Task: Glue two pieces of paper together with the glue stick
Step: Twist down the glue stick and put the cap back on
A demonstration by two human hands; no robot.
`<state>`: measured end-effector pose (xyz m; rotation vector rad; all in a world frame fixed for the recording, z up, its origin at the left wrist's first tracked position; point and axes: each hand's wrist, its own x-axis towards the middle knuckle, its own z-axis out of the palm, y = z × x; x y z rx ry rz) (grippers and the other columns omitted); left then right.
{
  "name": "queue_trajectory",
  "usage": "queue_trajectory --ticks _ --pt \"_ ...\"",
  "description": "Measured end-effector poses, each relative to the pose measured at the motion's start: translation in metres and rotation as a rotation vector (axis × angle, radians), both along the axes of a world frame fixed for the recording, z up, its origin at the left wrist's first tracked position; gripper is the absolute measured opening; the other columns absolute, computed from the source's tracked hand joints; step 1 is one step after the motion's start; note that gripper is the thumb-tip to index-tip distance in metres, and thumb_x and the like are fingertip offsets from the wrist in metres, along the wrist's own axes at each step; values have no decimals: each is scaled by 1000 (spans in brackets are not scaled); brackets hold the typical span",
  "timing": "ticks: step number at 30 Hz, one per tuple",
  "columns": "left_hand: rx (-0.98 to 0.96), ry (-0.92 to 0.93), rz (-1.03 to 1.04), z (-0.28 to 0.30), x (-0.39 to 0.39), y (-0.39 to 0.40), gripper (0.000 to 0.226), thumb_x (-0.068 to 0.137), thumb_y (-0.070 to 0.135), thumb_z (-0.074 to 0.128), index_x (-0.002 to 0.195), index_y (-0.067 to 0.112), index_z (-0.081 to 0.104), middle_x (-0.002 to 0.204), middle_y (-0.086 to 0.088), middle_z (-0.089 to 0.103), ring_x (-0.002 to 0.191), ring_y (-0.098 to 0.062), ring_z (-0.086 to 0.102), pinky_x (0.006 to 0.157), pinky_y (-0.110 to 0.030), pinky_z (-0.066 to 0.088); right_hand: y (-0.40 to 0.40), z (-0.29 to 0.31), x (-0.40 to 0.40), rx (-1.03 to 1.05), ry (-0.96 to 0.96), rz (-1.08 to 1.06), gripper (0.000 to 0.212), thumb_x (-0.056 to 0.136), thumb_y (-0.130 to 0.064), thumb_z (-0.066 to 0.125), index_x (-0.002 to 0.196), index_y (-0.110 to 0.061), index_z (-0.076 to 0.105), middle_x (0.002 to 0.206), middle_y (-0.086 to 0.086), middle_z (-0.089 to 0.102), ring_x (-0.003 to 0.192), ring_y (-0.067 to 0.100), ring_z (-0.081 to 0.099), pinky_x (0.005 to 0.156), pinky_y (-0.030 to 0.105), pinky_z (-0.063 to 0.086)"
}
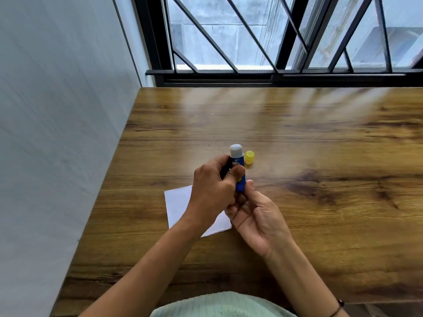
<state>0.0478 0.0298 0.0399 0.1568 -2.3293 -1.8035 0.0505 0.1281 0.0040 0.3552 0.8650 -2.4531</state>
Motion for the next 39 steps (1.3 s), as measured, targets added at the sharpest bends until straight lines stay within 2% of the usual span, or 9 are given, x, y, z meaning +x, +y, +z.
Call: queue_trajectory --ticks 3,7,12,20,24,27,34,37,39 --pt "10 5 9 2 0 -1 14 84 13 57 97 17 64 95 -7 68 91 -23 63 84 -44 53 4 -1 -1 10 27 58 30 75 -31 59 87 -6 72 72 9 68 64 15 64 61 25 56" --pt "1 15 12 0 2 -2 9 84 16 58 90 21 63 87 -5 69 82 -20 65 76 -39 55 8 0 -2 -21 -25 157 56 84 -53 43 81 -6 72 60 6 62 50 12 56 49 23 50" --pt "5 19 -10 -1 6 -2 9 86 16 56 93 19 61 82 0 67 62 -8 62 58 -13 51 7 3 -3 -24 -54 126 28 80 -30 54 85 -4 62 54 5 58 43 9 52 44 18 47" --pt "-11 5 16 0 6 -2 15 85 15 57 98 13 64 94 -9 68 89 -24 64 81 -40 54 6 0 0 -49 20 22 18 74 -15 61 90 -6 65 72 10 68 59 14 63 55 23 55" --pt "-4 6 27 -2 6 -3 11 85 18 58 93 14 64 83 -6 68 71 -13 64 67 -26 55 4 2 2 -114 -89 98 37 79 -34 54 91 -1 66 66 10 64 52 12 59 49 21 52" --pt "-2 8 19 -2 7 -4 12 85 17 58 95 13 63 84 -6 67 63 -8 62 58 -12 50 4 3 1 -115 -105 102 31 77 -25 55 93 0 61 60 9 62 47 10 56 43 18 49" --pt "-58 -8 33 1 8 -2 16 85 17 57 100 14 63 95 -7 68 88 -20 64 77 -31 54 6 0 2 -84 -17 -9 24 72 -2 58 94 -6 61 79 13 71 67 18 68 61 25 58" --pt "-56 -7 44 2 9 -1 15 84 17 58 97 14 64 93 -7 68 86 -21 64 77 -34 54 6 2 3 -132 -50 30 27 72 -13 62 98 -5 65 87 13 69 76 20 66 71 28 56" --pt "-51 -3 46 2 9 -1 12 84 17 59 95 14 64 89 -8 68 78 -18 64 72 -32 55 5 5 3 -146 -90 72 32 77 -28 59 97 -3 66 83 13 69 70 18 65 65 26 57"
